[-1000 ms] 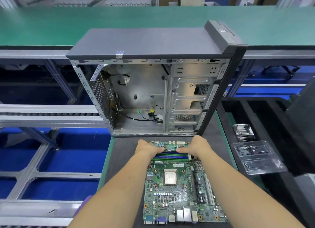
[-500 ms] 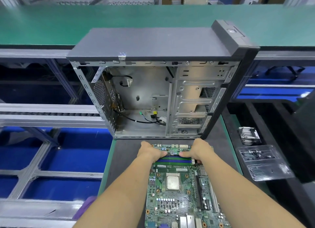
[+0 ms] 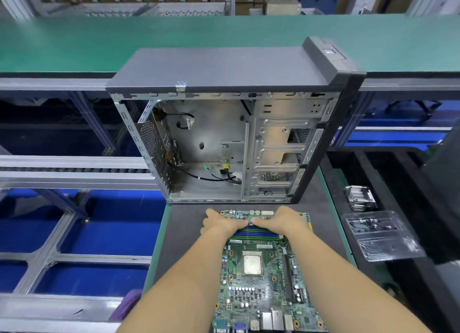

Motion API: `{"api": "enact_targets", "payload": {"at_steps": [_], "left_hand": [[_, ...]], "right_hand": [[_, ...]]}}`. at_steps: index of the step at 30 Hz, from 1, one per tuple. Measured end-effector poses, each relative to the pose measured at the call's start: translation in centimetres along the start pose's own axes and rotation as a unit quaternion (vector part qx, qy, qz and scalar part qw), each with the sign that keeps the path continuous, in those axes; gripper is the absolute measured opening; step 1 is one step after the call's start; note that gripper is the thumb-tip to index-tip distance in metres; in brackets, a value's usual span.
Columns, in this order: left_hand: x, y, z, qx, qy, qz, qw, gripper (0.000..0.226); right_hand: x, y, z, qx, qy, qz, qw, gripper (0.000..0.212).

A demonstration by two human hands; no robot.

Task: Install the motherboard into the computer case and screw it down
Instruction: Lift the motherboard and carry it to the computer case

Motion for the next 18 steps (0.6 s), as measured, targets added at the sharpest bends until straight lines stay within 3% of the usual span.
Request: {"api": "enact_targets", "payload": {"at_steps": [5, 13, 15, 18], "left_hand": [[0.0, 0.1, 0.1, -0.026, 0.0, 0.007, 1.0, 0.102], [-0.7, -0.1, 0.0, -0.044, 0.009, -0.01, 0.999, 0.098], [-0.5, 0.0, -0.3, -0.051, 0.019, -0.005, 0.998, 0.097], [0.0, 0.2, -1.1, -0.075, 0.063, 0.02, 0.995, 0.088]], "right_hand": [[-0.5, 0.4, -0.9, 0.038, 0.035, -0.008, 0.999, 0.074], [-0.9, 0.5, -0.9, 0.062, 0.085, -0.042, 0.994, 0.095], [-0.2, 0.6, -0.8, 0.049, 0.082, -0.016, 0.995, 0.09], [1.5, 1.6, -0.3, -0.001, 0.061, 0.087, 0.994, 0.083]]}}
Point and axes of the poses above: each hand's wrist, its own x-axis away from the middle knuckle, its own y-axis out of the palm, z = x × y, the point moved 3 cm from there along -x, towards the middle knuckle, and after that the axes turned 11 degrees about -z, right-handed, at the moved point
